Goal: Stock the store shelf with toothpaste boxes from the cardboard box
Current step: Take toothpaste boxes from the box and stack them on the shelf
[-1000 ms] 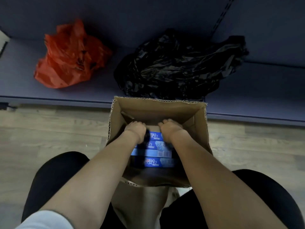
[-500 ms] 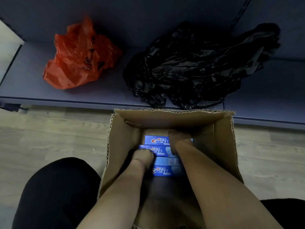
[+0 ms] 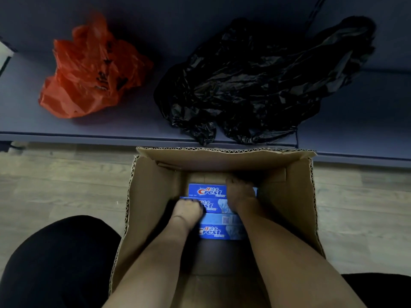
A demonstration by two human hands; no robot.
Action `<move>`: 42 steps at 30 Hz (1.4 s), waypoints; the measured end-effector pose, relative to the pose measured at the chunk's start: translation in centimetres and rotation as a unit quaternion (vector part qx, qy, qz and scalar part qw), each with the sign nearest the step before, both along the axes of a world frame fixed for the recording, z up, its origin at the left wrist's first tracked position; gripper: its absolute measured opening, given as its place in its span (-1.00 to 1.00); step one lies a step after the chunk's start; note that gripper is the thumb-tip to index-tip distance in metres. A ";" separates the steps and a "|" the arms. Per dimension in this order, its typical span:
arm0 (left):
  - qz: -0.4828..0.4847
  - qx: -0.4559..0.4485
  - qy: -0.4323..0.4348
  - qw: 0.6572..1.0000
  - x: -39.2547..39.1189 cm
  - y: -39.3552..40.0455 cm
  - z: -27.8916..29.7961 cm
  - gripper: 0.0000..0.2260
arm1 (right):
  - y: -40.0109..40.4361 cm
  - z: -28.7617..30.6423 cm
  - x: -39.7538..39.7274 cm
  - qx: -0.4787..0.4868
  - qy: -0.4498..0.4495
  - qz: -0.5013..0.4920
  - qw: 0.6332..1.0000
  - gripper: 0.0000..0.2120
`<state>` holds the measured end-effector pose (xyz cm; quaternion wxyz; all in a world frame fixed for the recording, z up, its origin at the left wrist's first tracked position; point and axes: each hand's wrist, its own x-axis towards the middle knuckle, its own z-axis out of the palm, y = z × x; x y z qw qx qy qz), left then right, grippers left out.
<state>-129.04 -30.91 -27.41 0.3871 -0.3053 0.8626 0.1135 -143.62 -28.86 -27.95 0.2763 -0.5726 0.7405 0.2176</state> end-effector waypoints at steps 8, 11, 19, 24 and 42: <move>-0.045 0.025 0.002 0.999 -0.9 -0.4 0.6 -0.64 | 0.0 0.1 -0.2 -0.037 0.020 -0.010 0.999 -0.58; -0.038 0.047 0.016 0.998 -1.1 -1.0 1.5 -0.57 | 0.0 1.0 -0.2 -0.038 0.033 0.014 0.999 -0.63; 0.045 0.083 0.058 0.994 -1.7 -1.7 9.8 -0.56 | 0.7 8.8 1.1 -0.021 0.015 0.004 1.000 -0.63; -0.044 0.002 0.060 0.997 -0.9 -1.7 19.8 -0.64 | 0.6 19.7 1.6 -0.043 0.027 -0.003 0.999 -0.65; 0.029 -0.238 0.251 0.938 6.7 -0.5 61.5 -0.47 | 5.4 63.0 3.9 -0.392 0.132 0.041 0.909 -0.55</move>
